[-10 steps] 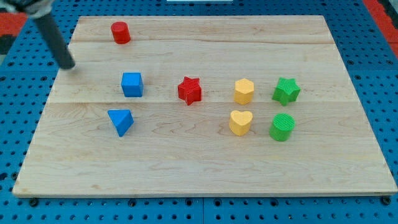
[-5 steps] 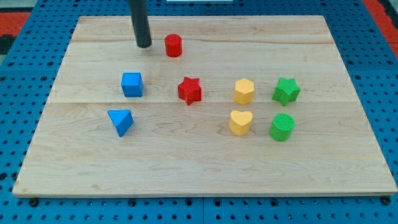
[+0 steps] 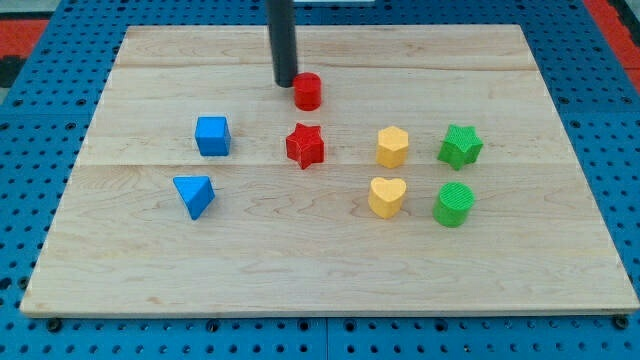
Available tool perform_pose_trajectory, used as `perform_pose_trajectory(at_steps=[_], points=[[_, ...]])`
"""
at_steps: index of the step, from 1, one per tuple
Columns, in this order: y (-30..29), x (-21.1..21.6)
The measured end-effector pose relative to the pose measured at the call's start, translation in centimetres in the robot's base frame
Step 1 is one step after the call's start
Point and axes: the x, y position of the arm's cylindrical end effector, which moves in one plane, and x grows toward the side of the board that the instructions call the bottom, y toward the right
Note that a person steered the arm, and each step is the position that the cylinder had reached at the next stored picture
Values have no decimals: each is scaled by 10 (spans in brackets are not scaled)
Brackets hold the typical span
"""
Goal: Move the red circle towards the bottom center
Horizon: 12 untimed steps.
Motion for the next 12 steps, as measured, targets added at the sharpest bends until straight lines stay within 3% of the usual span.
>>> perform_pose_trajectory(at_steps=[2,3,4,5,6,8,10,12], points=[[31,-11],[57,11],[33,46],[20,43],[4,13],[-13,96],[-42,66],[-48,127]])
